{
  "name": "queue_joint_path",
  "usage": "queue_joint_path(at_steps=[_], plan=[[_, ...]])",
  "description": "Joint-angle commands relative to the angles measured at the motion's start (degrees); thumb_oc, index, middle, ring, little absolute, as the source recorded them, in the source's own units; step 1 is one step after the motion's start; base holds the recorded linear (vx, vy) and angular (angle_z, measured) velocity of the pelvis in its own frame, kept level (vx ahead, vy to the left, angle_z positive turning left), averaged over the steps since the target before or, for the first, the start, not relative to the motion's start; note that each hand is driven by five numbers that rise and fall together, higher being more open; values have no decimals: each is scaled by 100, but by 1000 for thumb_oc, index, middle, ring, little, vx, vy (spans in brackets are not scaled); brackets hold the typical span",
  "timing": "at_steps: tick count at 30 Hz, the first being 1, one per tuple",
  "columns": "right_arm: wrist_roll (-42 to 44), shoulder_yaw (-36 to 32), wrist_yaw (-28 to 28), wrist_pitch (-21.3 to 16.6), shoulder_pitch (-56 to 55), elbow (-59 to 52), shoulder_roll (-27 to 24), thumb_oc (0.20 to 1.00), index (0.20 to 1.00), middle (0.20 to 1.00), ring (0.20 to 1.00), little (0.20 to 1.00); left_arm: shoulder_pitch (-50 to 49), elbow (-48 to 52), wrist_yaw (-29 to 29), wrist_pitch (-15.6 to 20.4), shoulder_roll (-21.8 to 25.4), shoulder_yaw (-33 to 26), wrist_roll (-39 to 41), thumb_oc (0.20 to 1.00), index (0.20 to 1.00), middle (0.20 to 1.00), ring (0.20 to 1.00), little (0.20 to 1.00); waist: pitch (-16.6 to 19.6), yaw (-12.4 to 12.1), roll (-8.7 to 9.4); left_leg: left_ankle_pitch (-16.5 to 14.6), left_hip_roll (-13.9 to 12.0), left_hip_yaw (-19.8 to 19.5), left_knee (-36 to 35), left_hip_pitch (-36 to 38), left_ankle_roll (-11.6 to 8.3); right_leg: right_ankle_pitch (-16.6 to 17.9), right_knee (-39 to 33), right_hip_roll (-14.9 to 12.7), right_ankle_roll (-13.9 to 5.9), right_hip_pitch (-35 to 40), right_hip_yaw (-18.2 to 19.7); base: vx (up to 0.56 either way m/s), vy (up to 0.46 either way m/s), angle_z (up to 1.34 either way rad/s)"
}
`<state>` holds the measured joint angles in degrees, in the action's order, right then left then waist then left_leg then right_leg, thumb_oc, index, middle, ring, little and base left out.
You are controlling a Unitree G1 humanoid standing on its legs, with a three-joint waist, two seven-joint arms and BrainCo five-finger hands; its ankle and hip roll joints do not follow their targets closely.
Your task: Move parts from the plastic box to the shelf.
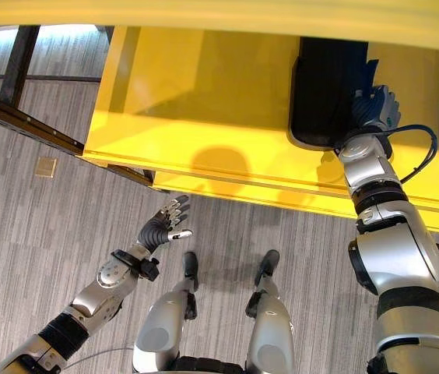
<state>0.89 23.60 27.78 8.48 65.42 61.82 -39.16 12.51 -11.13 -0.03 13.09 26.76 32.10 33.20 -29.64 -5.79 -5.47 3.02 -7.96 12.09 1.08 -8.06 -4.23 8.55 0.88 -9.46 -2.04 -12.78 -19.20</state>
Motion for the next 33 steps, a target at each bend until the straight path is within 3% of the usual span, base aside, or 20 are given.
queue_joint_path(at_steps=[1, 33], plan=[[-55, 554, 197, -68, 721, 80, -426, 200, 200, 200, 200, 200, -62, 605, -91, 203, 143, 268, 92, 1000, 1000, 1000, 1000, 1000, -15, -115, -100, 357, -173, 74, 185, -261, -106, -879, 1360, -192, -205, -206, 106, 0, 0, 0], [169, 532, 415, 183, 1056, 99, -268, 200, 200, 200, 200, 200, -29, 561, 18, 173, 56, 507, 134, 1000, 1000, 1000, 1000, 1000, -15, -120, -202, 315, -152, 91, 244, -235, -99, -919, 1525, -310, -218, -260, 113, 3, 0, 0]])
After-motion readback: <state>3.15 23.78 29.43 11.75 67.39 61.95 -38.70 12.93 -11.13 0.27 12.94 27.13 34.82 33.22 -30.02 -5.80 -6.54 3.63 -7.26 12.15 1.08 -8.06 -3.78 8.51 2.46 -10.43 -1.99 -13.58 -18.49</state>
